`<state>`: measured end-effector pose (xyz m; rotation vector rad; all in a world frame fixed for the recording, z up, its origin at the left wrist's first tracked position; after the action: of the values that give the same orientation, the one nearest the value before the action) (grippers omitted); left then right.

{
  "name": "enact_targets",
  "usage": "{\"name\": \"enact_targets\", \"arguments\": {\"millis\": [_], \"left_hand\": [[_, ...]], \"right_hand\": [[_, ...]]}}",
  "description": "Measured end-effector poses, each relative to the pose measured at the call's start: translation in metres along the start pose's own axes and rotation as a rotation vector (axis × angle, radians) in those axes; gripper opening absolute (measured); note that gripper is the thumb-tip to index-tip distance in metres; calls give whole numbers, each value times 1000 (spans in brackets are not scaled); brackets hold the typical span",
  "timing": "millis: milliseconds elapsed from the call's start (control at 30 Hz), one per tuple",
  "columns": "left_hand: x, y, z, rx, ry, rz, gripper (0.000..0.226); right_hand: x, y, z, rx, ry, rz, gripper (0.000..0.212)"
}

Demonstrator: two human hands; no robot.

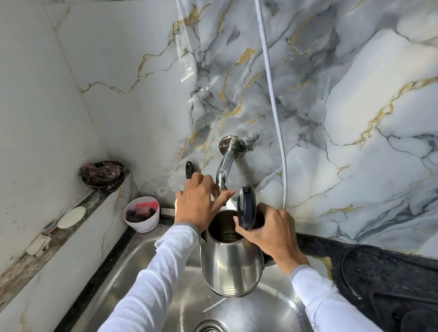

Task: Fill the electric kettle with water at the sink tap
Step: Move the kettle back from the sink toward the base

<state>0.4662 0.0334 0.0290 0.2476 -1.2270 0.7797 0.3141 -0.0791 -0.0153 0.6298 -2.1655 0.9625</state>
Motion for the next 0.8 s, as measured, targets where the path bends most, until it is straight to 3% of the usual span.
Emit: {"name": "enact_targets", "arguments": {"millis": [67,167,300,567,800], "left_hand": [[-2,11,3,-12,-4,23,61],[-11,45,6,-27,97,-21,93],[-34,97,14,-66,-118,-137,119],[-49,141,80,-224,-355,-195,123],[-64,151,169,-332,-336,-176,119]], "right_hand": [[1,4,1,1,2,-21,60],[8,12,8,-23,15,-49,63],[29,29,18,-34,29,-48,65],[103,64,53,-75,80,22,64],[186,91,110,-98,106,117,66]]}}
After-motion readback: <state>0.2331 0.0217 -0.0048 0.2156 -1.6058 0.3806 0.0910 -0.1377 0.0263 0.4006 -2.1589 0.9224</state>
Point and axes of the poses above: each hand's wrist, its own y-axis away from the middle knuckle, its own x-axis out of the back of the hand, z = x × y, the point moved 6 cm from there along -y, towards the middle knuckle, and after that the axes turned 4 degrees about -z, right-handed, at the moved point
